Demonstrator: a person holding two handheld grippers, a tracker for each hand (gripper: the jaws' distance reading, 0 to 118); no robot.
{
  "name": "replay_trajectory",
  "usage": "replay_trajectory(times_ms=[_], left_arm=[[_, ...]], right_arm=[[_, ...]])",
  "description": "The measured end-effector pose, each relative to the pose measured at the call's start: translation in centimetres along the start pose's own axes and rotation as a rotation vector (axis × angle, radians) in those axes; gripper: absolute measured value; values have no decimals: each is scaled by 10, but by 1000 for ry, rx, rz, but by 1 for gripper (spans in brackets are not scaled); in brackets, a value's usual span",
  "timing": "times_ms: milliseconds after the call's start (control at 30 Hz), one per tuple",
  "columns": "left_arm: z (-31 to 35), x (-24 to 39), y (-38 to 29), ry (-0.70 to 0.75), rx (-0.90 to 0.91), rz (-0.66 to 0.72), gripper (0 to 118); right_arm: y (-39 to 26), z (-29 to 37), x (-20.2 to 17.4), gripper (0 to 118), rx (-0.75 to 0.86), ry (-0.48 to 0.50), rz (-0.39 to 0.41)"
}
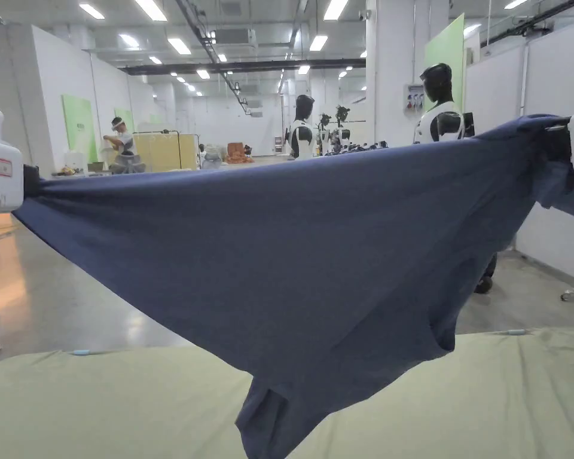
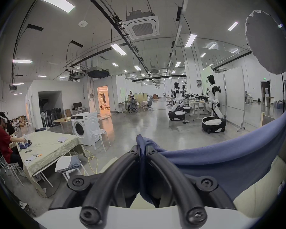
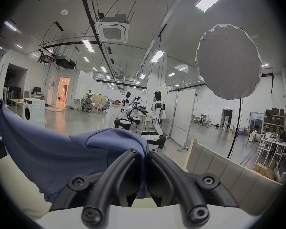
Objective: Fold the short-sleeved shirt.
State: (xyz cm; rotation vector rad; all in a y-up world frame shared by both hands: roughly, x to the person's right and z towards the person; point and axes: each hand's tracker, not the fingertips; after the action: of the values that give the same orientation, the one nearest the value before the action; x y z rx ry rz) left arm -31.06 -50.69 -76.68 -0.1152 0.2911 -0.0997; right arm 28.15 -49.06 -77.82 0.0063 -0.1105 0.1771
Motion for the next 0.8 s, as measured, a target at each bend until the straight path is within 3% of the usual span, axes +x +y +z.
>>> replay_trajectory(times_ms=[200,433,567,667,800], left_arm=[[-42,33,-38,-3,-47,-45,3],[-51,69,-124,-52,-153,-90,3],[-35,81,-177,-84,-239,-93,3],[-17,84,-221,-97,-299,-181,3],[23,78,-270,-101,-363,-147,3]], right_arm=[[-33,-40,-4,7,-39,-28,-1],[-129,-71,-1,7,-170,-15,9],[-187,-53,0,7,-232,-13,7],[-226,-29,2,7,-290,15,27],[-274,29,2,7,-334,39,56]])
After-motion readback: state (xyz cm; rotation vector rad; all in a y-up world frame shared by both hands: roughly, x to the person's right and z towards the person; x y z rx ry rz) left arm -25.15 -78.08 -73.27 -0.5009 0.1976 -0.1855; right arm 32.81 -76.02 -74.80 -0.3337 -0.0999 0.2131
